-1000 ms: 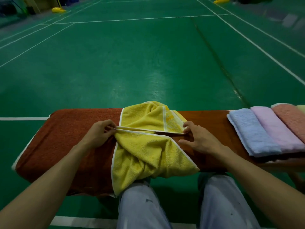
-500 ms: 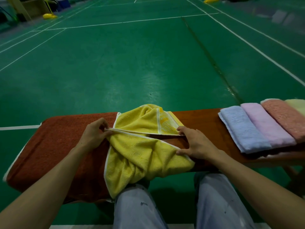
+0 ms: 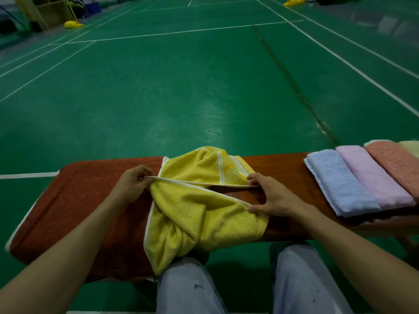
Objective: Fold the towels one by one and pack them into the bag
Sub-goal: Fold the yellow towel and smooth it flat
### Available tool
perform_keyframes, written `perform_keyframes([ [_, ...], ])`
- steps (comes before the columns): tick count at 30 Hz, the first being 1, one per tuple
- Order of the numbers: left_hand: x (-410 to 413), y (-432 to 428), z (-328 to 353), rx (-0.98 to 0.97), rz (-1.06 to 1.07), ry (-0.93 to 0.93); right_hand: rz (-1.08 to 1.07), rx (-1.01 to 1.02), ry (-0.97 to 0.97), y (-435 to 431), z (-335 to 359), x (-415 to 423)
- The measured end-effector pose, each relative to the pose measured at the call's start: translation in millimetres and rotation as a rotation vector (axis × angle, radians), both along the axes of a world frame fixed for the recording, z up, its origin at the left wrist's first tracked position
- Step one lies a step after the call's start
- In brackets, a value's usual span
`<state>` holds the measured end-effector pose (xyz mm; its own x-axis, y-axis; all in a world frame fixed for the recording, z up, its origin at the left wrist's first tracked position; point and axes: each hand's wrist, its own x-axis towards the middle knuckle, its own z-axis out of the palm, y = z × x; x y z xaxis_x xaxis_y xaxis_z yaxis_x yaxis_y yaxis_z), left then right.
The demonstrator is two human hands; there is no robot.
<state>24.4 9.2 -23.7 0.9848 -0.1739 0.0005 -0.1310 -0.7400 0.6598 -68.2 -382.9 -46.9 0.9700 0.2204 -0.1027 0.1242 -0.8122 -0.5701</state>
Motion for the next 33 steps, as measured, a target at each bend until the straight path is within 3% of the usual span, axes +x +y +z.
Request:
perform_keyframes([
  [4, -6, -1, -1, 0.042, -0.065, 0.035, -0.012, -0.027, -0.040, -1, -5, -4],
  [12, -4, -4, 10, 0.041, 0.043, -0.117, -0.098, -0.022, -0.169, 3, -10, -1],
  [21, 0, 2, 1, 0.060, 0.074, -0.124, 0.011, -0.006, -0.008, -5, -5, -17],
  [28, -1, -3, 0, -0.021, 0.076, -0.077, -0.039, -0.013, -0.280, -5, -17, -16],
  [33, -2, -3, -1, -0.026, 0.054, -0.066, -0.095, -0.019, -0.362, -5, -20, -7],
])
